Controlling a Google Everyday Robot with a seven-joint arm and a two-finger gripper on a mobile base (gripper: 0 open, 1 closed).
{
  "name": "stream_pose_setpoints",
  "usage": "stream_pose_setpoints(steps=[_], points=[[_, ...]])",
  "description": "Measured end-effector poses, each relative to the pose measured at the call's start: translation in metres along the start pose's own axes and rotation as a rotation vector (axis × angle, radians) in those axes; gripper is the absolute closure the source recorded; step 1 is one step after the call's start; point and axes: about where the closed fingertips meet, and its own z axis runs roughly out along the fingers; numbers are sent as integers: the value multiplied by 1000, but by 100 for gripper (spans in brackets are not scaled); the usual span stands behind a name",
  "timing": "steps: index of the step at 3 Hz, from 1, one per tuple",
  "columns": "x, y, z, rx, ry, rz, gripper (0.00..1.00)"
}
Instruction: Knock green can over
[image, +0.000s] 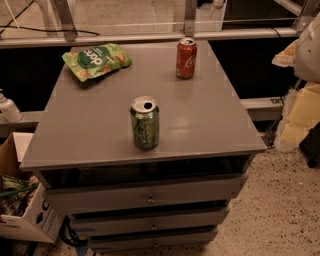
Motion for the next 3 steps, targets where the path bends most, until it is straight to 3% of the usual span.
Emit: stream_pose_setpoints(steps=[1, 2, 3], points=[[0, 0, 0, 0, 0, 0, 0], [6, -23, 3, 7, -37, -23, 0], [2, -45, 22, -26, -149, -24, 0]])
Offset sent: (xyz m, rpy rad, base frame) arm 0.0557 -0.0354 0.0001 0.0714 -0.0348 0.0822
